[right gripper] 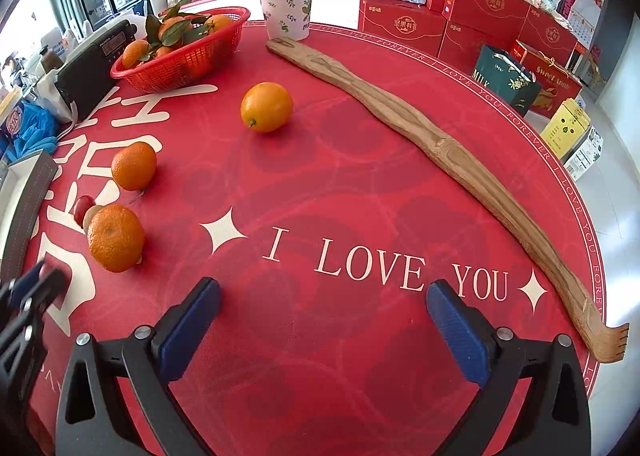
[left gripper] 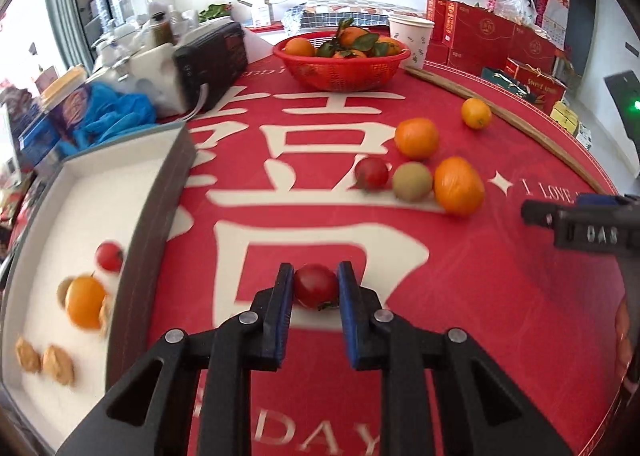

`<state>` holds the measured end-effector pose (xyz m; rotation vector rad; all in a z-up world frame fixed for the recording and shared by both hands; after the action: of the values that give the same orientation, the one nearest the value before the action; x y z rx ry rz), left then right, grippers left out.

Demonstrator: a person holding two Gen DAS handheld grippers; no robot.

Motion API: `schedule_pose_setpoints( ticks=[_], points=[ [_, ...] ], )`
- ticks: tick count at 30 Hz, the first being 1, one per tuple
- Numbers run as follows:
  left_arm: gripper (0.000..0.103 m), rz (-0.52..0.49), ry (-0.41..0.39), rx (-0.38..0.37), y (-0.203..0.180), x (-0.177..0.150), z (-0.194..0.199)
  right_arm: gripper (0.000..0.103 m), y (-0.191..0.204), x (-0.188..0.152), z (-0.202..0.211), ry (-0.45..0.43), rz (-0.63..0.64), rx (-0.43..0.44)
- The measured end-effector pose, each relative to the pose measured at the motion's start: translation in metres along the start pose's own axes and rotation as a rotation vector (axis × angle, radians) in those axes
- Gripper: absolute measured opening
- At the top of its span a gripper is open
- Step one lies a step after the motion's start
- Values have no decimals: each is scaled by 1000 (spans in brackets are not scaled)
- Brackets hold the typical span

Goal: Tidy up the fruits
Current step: 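Move the left gripper to a red cherry tomato and close on it, then grasp an orange with the right gripper while the left gripper holds the tomato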

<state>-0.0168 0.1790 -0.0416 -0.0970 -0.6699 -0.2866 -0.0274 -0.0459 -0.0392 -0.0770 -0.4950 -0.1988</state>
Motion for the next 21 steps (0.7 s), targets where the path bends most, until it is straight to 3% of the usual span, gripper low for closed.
schedule_pose_setpoints(
  ticks=[21],
  points=[
    [25,18,-12,35,3,-8,8,103,8,-1,1,-16,25,13]
  ],
)
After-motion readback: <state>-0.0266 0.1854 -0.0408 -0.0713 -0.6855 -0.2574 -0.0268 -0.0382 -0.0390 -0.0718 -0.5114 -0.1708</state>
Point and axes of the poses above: each gripper's, at about its wrist camera, not at the fingertips, and z roughly against the way its jaws point, y to its left, x to its top, the point moved 6 cm from there along -z, roughly the way its jaws point, and after that the axes turned 5 degrees about z, right-handed, at the moved point
